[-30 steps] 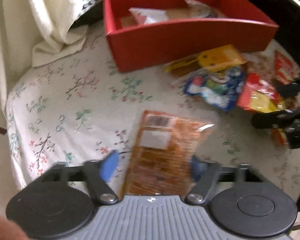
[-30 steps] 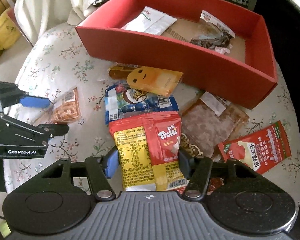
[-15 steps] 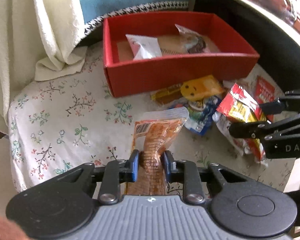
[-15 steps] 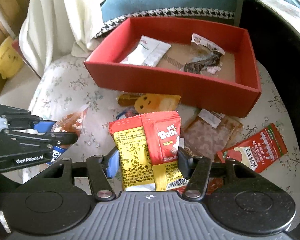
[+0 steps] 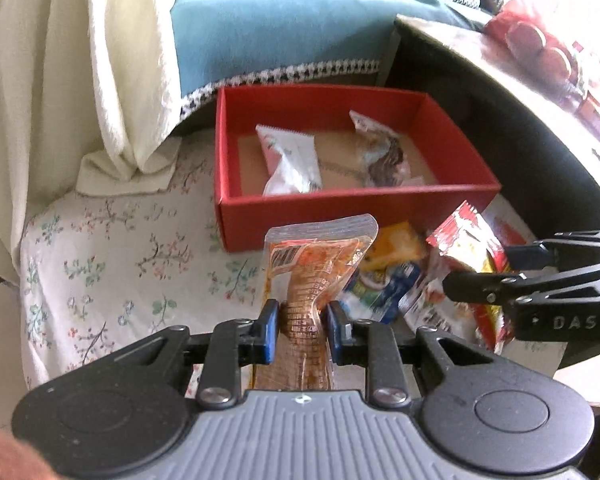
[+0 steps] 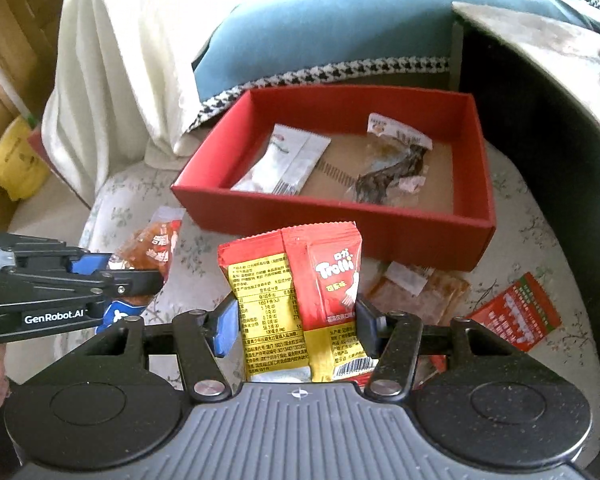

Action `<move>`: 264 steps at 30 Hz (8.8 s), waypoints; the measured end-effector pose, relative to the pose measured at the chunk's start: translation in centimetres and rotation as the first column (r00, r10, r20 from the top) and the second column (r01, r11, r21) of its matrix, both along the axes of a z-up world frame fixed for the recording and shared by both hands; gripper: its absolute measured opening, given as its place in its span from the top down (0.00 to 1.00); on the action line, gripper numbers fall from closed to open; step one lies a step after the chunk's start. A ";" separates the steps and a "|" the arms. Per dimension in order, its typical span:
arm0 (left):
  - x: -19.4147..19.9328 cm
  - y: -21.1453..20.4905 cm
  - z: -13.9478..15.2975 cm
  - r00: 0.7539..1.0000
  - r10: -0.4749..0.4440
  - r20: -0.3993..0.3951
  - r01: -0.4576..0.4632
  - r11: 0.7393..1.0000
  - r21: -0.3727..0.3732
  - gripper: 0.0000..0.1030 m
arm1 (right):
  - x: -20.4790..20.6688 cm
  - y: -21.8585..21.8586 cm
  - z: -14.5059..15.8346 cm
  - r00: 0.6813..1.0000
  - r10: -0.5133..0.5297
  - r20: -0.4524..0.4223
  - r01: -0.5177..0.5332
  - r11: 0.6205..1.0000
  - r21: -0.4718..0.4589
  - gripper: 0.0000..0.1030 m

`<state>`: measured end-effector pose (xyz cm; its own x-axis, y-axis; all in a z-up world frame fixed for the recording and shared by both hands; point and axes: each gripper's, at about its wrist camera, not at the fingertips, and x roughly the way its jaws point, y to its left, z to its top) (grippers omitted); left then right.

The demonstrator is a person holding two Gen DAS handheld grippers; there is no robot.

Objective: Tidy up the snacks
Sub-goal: 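Carry both held bags up and over the red box, then open both tools to release the bags into the red box, then withdraw both open tools from the box toward the remaining snacks, then grasp the orange smiley-face bag with the left tool, then grasp the white date-print packet with the right tool while the left tool holds the orange bag, then carry both held packets up and over the red box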

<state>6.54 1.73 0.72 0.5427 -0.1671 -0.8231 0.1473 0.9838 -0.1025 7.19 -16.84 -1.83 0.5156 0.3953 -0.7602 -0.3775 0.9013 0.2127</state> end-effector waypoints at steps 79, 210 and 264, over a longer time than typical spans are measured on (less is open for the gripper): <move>16.4 -5.4 -1.0 0.995 0.095 0.011 -0.095 0.991 0.094 0.65 | 14.6 1.0 -2.1 0.984 -0.168 -0.056 0.162 0.981 -0.107 0.32; 3.2 -4.8 -8.1 0.958 -0.205 -0.200 0.235 0.961 0.143 0.57 | -5.2 5.6 -8.4 0.907 0.372 -0.197 -0.420 0.832 -0.363 0.34; 2.0 -3.6 -5.7 0.988 -0.109 -0.113 0.123 0.984 0.126 0.70 | -2.5 0.9 -3.7 0.996 0.012 -0.090 -0.026 0.988 -0.149 0.39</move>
<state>8.53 -1.84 -4.99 0.4353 -0.1097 -0.8936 0.2569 0.9664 0.0066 4.67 -15.98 -5.53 0.4369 0.2824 -0.8540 -0.3805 0.9183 0.1090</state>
